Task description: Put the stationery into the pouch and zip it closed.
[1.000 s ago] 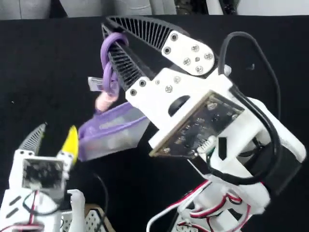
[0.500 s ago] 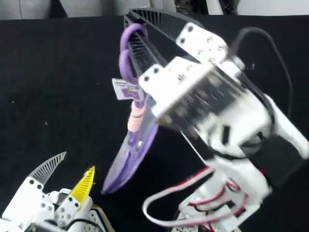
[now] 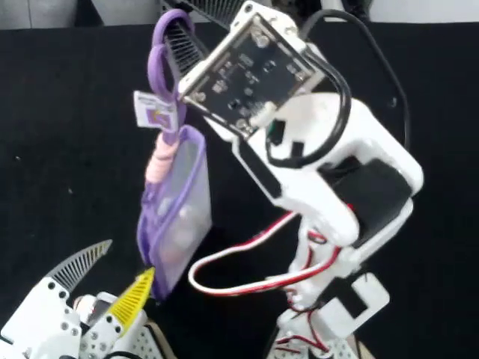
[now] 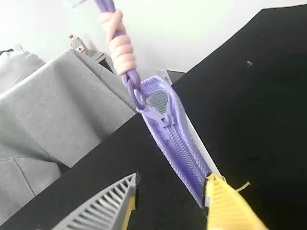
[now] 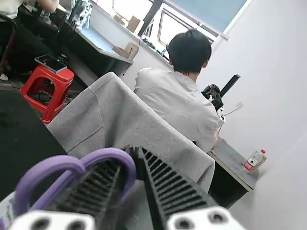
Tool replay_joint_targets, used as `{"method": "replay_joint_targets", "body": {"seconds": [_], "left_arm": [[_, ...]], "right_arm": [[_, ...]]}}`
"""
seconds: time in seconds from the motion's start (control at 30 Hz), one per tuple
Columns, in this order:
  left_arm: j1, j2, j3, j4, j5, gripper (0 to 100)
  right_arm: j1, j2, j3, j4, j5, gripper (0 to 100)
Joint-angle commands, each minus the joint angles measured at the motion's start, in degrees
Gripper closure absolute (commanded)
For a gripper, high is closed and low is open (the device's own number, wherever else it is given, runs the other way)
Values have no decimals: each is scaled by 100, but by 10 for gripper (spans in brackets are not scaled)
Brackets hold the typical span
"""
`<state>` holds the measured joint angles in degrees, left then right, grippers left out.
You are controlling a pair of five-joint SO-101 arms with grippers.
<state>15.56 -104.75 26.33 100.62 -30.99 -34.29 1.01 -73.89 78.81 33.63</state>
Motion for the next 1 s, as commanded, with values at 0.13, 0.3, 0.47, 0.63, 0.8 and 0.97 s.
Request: {"method": "replay_joint_targets", "body": {"seconds": [0.13, 0.3, 0.47, 0.63, 0.8, 0.97], "left_arm": [[101, 35, 215, -264, 492, 759], [356, 35, 602, -642, 1301, 759], [1508, 35, -189, -352, 2382, 764], [1771, 35, -558, -211, 2945, 763], [1771, 35, -4, -484, 2936, 761], [1701, 35, 1024, -1169, 2927, 761]], "right_arm": [[123, -57, -312, 0, -44, 988], [132, -57, -312, 9, -35, 988], [246, -48, -303, -35, -35, 988], [281, -57, -312, -18, -35, 988], [264, -92, -338, 0, -70, 988], [246, -92, -338, 9, -70, 988]]}}
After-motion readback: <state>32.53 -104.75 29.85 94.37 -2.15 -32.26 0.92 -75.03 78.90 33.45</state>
